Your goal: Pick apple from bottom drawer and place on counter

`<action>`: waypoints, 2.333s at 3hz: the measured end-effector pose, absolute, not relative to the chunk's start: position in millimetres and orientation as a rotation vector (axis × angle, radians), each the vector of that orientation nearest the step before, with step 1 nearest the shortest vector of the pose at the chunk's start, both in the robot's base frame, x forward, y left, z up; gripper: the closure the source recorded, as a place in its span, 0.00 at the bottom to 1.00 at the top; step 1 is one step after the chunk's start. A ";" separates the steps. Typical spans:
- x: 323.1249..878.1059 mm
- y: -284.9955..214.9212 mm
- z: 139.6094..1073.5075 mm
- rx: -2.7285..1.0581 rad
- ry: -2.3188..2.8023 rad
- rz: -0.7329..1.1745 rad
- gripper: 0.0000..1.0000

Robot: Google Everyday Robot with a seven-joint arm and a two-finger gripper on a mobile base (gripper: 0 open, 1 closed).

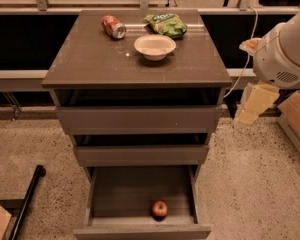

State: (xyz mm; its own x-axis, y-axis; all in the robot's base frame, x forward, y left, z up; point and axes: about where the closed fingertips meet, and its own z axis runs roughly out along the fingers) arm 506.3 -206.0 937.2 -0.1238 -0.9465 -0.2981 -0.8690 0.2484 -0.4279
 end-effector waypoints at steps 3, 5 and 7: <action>489.1 -150.1 793.0 -1.575 2.017 0.071 0.00; 504.9 -140.7 743.1 -1.528 2.003 0.118 0.00; 507.5 -113.0 665.2 -1.557 2.002 0.161 0.00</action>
Offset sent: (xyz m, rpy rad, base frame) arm -0.0202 0.0722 -0.1523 0.2662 0.0802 0.0346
